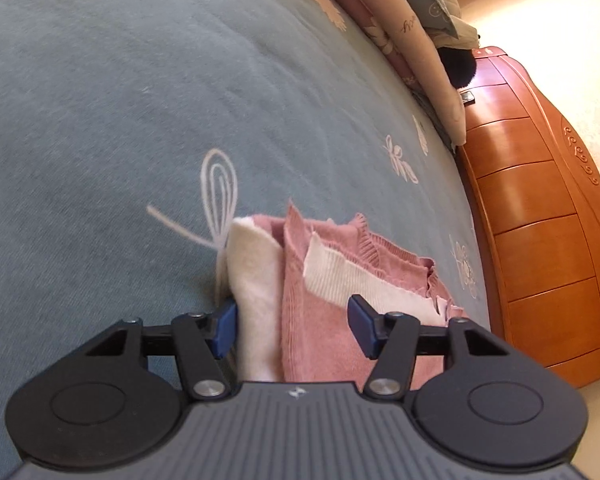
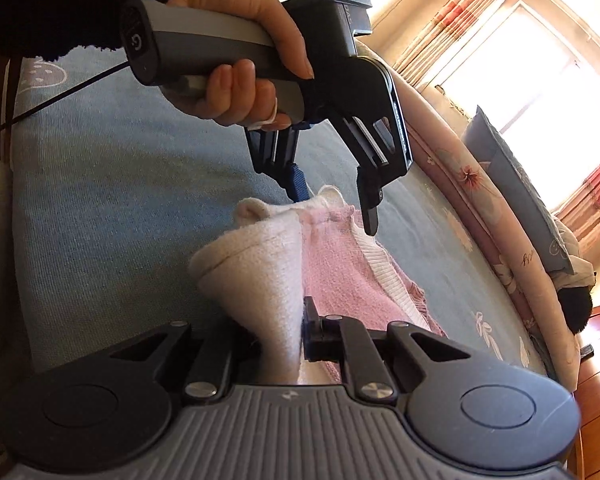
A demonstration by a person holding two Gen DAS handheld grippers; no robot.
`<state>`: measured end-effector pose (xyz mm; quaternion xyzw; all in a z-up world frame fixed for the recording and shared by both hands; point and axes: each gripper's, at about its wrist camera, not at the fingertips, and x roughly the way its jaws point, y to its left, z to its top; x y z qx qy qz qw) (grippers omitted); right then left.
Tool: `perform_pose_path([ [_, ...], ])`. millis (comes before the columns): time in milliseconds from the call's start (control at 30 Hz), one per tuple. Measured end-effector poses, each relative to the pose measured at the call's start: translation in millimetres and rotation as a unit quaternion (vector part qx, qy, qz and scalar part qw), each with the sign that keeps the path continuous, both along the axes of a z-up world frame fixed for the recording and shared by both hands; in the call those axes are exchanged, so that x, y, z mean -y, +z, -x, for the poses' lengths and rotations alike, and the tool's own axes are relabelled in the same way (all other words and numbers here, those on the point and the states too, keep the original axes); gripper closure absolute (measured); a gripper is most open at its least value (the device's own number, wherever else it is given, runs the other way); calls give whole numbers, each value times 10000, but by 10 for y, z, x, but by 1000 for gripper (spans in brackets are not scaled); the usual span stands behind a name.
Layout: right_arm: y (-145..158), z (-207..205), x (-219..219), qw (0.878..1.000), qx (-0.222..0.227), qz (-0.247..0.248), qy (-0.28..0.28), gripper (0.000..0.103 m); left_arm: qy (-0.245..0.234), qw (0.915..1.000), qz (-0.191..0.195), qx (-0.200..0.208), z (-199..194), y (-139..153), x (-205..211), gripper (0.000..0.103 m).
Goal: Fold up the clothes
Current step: 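Close the left gripper on the white edge beside the right gripper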
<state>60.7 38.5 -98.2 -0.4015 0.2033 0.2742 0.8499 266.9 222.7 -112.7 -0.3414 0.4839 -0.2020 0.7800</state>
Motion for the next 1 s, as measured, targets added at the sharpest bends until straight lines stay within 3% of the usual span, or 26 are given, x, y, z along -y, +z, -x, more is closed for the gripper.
perform_pose_path([
  [233, 23, 29, 17, 10000, -56, -16, 14, 89, -111, 9998, 167, 45, -202, -44, 51, 46],
  [367, 39, 83, 52, 10000, -75, -40, 26, 89, -639, 9979, 131, 13, -113, -10, 52, 46],
  [633, 57, 57, 80, 9999, -91, -102, -23, 89, -868, 9962, 68, 43, -305, -10, 232, 45],
  [1000, 35, 22, 112, 9997, -181, -138, -80, 89, -1633, 9858, 229, 328, -374, -43, 155, 46],
])
